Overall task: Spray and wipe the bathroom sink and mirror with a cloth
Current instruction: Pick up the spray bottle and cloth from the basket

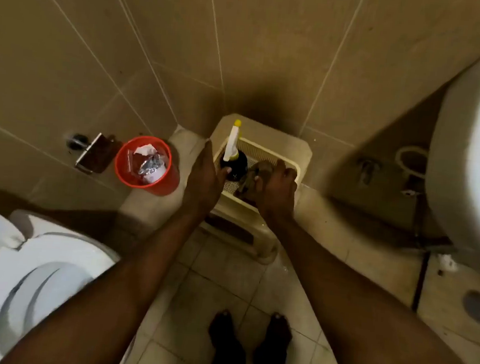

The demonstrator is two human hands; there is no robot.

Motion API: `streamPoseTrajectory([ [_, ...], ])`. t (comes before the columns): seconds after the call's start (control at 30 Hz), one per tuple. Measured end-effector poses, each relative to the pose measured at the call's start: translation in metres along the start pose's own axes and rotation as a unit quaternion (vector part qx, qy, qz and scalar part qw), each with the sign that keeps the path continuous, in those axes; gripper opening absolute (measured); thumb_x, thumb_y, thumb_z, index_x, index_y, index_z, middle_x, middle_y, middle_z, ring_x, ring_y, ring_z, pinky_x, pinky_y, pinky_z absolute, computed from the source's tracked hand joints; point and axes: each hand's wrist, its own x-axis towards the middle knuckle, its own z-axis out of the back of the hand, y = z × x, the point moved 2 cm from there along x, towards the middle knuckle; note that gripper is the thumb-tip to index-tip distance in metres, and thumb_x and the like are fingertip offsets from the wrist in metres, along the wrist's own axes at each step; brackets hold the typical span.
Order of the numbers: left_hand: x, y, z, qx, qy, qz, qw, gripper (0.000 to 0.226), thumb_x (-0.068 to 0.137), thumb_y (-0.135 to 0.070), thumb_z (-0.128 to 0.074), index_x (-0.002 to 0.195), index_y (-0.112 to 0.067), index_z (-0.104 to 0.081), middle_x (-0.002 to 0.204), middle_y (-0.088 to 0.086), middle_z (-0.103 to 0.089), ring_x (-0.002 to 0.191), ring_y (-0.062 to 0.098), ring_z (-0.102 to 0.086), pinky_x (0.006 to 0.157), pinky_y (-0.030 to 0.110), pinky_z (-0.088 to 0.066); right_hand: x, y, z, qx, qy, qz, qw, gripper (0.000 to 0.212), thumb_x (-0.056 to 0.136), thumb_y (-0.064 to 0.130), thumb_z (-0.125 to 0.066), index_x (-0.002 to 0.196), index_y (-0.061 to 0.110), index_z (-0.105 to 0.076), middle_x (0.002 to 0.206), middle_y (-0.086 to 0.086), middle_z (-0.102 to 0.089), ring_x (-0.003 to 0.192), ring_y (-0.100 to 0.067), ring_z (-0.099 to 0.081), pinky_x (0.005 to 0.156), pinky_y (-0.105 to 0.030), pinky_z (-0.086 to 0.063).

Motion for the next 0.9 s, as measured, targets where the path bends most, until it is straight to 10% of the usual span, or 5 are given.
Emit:
streamPoseTrajectory([
  [0.33, 0.041, 0.06, -0.04, -0.057, 0.044, 0.0, 0.997, 0.079, 0.079, -0.042, -0.068, 0.142, -0.003, -0.041, 0.124, 0.014, -0.065, 0.114, 0.023, -0.06, 0.095, 0.043, -0.05, 0.032, -0.02, -0.059, 0.128, 0.031, -0.235, 0.963, 0.057, 0.091, 0.019, -0.054, 0.141, 0.009, -0.03, 0.139, -0.022, -0.04, 0.124, -0.038, -0.042, 0.101, -0.042, -0.036],
  [0.53, 0.071, 0.053, -0.06, -0.022, 0.06, -0.058, 0.996, 0.087, 0.069, -0.056, -0.071, 0.137, -0.007, -0.048, 0.095, 0.007, -0.067, 0.089, 0.02, -0.064, 0.07, 0.024, -0.043, 0.048, -0.03, -0.081, -0.037, -0.024, -0.32, 0.946, 0.066, 0.081, 0.045, -0.066, 0.135, 0.024, -0.035, 0.138, -0.024, -0.035, 0.125, -0.038, -0.037, 0.103, -0.044, -0.032],
  [0.8, 0.094, 0.056, -0.059, 0.008, 0.076, -0.115, 0.99, 0.061, 0.076, -0.05, -0.069, 0.123, -0.012, -0.059, 0.087, -0.004, -0.061, 0.084, 0.016, -0.06, 0.067, 0.021, -0.039, 0.054, -0.035, -0.111, -0.087, -0.015, -0.283, 0.955, 0.066, 0.066, 0.052, -0.075, 0.119, 0.025, -0.045, 0.139, -0.029, -0.03, 0.125, -0.044, -0.033, 0.102, -0.052, -0.031],
  [0.9, 0.09, 0.057, -0.065, 0.006, 0.092, -0.117, 0.989, 0.053, 0.068, -0.06, -0.058, 0.086, -0.01, -0.06, 0.075, 0.006, -0.062, 0.072, 0.023, -0.06, 0.063, 0.028, -0.04, 0.047, -0.046, -0.111, -0.122, -0.052, -0.251, 0.959, 0.052, 0.077, 0.048, -0.065, 0.119, 0.025, -0.045, 0.136, -0.028, -0.037, 0.121, -0.042, -0.037, 0.1, -0.047, -0.029],
])
